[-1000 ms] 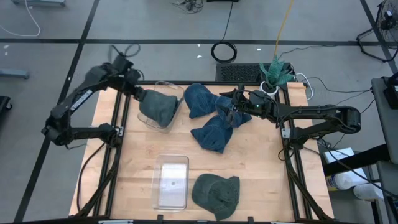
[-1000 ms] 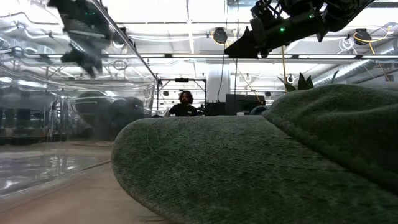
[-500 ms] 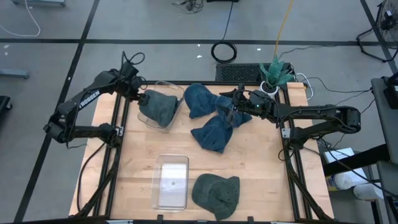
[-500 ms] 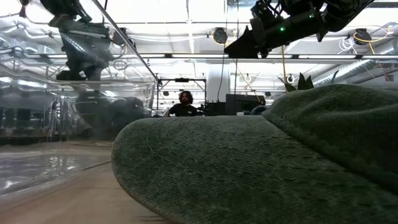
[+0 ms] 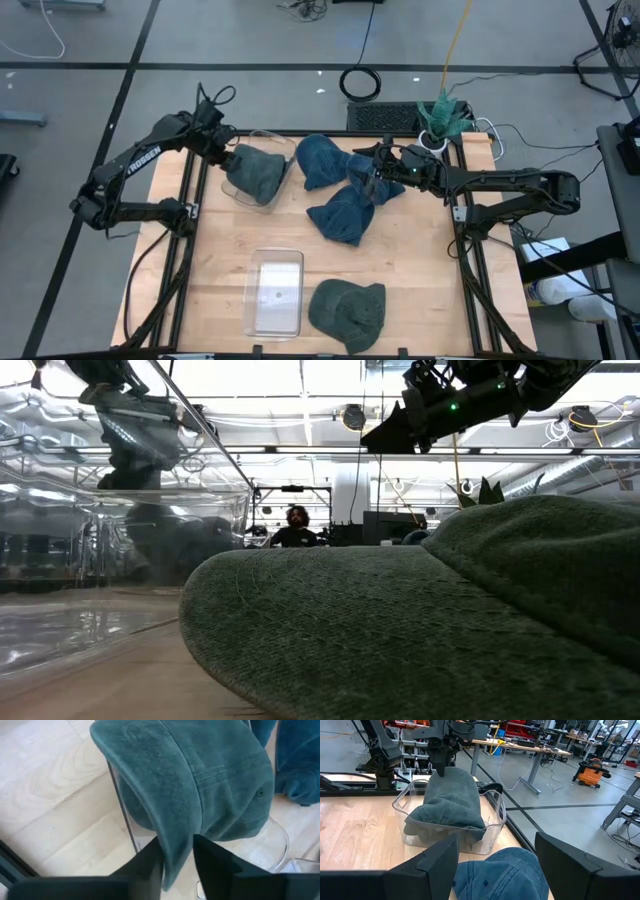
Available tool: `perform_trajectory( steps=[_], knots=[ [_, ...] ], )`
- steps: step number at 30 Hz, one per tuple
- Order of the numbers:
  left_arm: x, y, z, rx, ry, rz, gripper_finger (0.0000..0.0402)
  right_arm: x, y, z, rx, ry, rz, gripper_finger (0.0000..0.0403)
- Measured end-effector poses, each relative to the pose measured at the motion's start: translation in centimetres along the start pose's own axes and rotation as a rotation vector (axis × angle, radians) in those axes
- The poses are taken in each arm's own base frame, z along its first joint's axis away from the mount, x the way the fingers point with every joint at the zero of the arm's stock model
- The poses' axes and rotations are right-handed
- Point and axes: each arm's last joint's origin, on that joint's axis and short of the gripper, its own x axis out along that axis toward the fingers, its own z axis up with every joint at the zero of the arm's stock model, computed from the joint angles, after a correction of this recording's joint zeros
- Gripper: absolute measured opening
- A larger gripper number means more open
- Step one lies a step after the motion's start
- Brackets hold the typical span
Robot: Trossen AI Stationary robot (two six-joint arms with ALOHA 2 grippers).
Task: Pick & Place hat
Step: Put the top green cap into the top transparent bin
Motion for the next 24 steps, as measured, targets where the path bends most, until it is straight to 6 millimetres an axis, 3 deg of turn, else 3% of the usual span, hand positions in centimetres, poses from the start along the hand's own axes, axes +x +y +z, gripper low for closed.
perform_trajectory(
  steps=[6, 9, 19, 24],
  knots=[
    [-0.1, -0.2, 0.1, 0.054, -0.01, -0.073, 0.0017, 0.0, 0.0, 0.0, 0.0, 0.0, 0.0, 0.0247],
    [-1.3, -0.7, 0.6, 0.067, -0.056, -0.112, 0.0015, 0.0, 0.0, 0.0, 0.0, 0.0, 0.0, 0.0247],
    [-8.6, -3.9, 2.1, 0.233, -0.335, -0.243, 0.0011, 0.0, 0.0, 0.0, 0.0, 0.001, 0.0, 0.0247],
    [-9.6, -4.6, 2.7, 0.296, -0.445, -0.374, 0.0011, 0.0, 0.0, 0.0, 0.0, 0.0, 0.0, 0.0247]
  ],
)
